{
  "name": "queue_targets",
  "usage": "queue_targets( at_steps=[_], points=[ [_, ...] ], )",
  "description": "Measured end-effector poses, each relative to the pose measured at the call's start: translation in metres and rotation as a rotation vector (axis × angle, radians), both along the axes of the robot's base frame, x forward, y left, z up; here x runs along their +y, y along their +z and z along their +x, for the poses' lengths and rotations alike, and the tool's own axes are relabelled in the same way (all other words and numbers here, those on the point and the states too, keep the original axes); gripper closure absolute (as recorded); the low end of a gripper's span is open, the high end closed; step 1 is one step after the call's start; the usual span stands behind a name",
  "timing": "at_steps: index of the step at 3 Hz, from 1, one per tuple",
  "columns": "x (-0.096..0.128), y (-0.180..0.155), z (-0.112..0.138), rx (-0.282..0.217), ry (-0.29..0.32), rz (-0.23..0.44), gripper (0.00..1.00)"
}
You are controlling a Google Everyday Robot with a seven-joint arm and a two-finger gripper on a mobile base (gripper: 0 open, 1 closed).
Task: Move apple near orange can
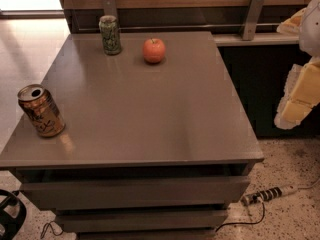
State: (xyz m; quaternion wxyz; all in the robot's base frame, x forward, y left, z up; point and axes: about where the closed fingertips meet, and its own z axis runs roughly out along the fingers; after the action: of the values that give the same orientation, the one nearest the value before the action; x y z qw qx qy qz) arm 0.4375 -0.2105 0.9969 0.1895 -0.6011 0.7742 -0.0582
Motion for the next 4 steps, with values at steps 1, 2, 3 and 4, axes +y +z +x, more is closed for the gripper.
queue_targets(
  at_steps=[1,2,3,4],
  points=[
    [0.000,0.000,0.000,0.000,0.000,0.000,0.00],
    [0.000,0.004,0.019,-0.019,-0.005,0.046,0.00],
    [-0.001,0.011,0.058,-0.078,-0.033,0.123,0.00],
    [0.003,0.010,0.101,-0.149,-0.075,0.237,0.00]
  ],
)
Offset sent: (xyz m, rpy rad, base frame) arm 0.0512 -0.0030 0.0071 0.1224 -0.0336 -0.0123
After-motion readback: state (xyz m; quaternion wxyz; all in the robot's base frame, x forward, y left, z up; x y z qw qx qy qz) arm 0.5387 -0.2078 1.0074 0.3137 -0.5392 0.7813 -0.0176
